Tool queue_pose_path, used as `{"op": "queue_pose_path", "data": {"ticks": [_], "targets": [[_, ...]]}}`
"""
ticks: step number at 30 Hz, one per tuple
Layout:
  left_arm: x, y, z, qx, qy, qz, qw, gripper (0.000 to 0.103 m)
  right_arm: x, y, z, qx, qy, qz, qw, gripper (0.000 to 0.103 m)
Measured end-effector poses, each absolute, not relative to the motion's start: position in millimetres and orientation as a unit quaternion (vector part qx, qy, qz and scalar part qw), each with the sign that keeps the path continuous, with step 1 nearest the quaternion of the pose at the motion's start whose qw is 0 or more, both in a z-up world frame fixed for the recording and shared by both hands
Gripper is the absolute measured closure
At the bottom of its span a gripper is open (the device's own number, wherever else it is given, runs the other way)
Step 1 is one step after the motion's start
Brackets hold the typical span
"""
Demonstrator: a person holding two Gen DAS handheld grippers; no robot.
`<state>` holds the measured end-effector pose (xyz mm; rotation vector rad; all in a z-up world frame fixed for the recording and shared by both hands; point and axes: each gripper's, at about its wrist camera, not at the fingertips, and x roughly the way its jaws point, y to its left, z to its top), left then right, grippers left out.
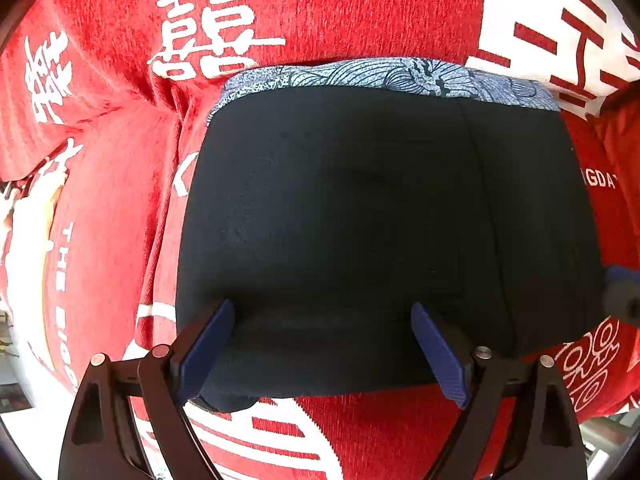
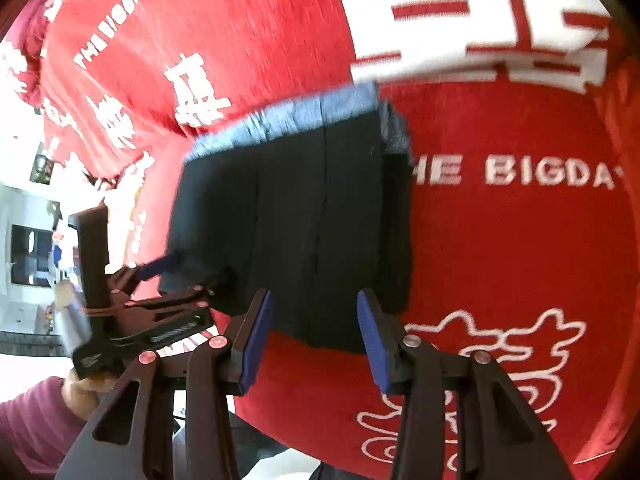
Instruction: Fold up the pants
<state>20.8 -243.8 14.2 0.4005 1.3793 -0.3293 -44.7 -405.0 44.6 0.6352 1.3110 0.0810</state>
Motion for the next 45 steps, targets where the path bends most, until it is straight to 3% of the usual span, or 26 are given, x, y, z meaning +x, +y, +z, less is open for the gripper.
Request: {"op": "queue_pose_path", "data": {"ticks": [13,28,33,45], "targets": [[29,-242,8,0.179,0.634,-0.156,0.736,0.009,-41,-412,15,0.292,0.628,-0.006,0.722,0.05],[31,-241,5,0.177,0.639,-0.158,0.732,0.008,-49,-423,-4,0.334,0.632,-0.022,0.699,0.026],[32,-243,3,0.176,0.639,-0.157,0.732,0.003,-50,-425,-4,0.338,0.631,-0.02,0.698,0.025],[40,-237,18,0.175,0.642,-0.168,0.728,0.003,-64,-435,7,0.36,0.617,-0.022,0.7,0.024]]}}
